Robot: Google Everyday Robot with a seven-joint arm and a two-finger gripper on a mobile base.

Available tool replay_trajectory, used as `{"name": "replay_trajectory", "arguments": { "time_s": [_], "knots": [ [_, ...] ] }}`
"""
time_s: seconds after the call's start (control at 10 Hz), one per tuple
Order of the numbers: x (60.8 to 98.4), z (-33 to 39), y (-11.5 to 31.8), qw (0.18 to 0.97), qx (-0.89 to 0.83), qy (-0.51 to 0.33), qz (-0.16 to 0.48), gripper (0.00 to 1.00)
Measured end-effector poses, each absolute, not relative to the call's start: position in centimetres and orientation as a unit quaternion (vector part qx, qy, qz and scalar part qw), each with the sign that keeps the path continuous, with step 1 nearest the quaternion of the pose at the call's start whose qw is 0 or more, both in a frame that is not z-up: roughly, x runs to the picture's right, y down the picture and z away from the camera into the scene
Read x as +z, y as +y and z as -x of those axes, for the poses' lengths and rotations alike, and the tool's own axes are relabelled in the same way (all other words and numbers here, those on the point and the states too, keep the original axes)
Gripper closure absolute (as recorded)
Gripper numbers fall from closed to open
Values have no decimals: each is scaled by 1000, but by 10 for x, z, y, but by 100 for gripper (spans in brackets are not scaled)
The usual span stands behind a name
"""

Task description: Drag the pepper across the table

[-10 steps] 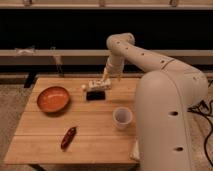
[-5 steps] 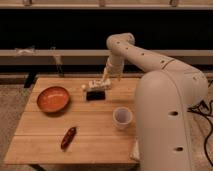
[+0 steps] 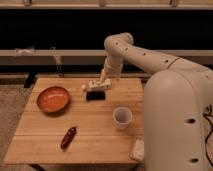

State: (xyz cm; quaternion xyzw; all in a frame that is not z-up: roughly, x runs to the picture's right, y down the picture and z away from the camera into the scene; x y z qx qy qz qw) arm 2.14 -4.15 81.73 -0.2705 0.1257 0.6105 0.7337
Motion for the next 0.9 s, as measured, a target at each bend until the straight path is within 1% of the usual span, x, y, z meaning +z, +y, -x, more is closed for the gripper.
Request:
{"name": "replay_trajectory", "arguments": {
  "time_s": [0.2,0.7,0.9],
  "knots": [
    [783,8,-11,752,587,118,276,35],
    [717,81,74,819,471,88,316,35],
    [703,102,101,844,416,71,332,35]
  ]
}}
